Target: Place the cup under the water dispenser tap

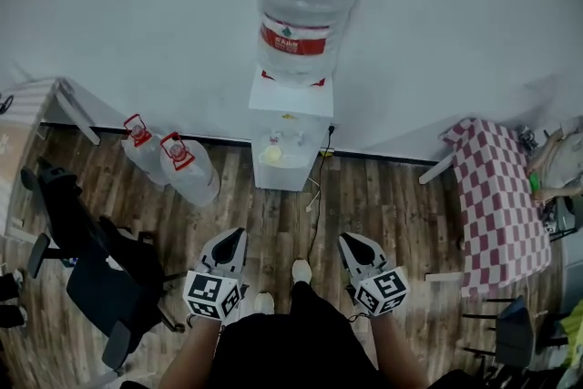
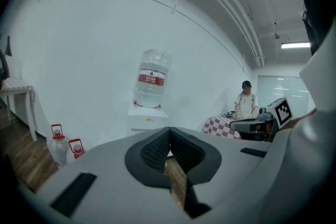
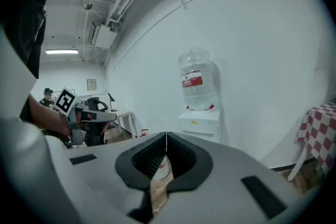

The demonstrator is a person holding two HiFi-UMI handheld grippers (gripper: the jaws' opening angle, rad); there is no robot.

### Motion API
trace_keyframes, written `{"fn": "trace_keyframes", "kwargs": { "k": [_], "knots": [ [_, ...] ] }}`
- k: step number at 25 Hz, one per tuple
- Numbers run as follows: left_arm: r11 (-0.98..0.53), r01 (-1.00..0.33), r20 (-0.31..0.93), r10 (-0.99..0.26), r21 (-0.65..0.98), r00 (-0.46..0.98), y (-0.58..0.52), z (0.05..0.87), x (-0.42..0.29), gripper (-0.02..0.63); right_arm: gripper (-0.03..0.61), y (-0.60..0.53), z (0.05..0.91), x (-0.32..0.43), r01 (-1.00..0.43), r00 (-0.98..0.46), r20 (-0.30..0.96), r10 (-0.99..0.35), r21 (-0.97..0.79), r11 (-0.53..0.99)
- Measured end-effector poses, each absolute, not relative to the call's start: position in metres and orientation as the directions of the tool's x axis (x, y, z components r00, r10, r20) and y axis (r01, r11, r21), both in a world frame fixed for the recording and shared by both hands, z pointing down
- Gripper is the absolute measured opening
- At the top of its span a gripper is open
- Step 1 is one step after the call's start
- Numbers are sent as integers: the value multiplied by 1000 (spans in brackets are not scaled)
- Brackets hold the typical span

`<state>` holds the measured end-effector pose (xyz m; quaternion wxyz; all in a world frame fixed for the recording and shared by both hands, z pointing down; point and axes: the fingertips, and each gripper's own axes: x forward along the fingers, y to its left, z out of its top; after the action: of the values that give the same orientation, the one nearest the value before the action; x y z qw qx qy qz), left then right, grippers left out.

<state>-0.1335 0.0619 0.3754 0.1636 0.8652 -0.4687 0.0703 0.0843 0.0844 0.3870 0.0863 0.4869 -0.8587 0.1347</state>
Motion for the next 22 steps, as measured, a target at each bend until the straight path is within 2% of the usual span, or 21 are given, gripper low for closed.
{"fn": "trace_keyframes", "kwargs": {
  "k": [13,22],
  "knots": [
    [-584,-791,257,-748,184,612,90,361,-114,13,21,133,376,94,-890,-456,253,-854,-154,429],
    [-542,-827,253,-788,147,561,99,351,-79,12,21,127,358,124,-847,-530,199,-824,-166,504]
  ]
}}
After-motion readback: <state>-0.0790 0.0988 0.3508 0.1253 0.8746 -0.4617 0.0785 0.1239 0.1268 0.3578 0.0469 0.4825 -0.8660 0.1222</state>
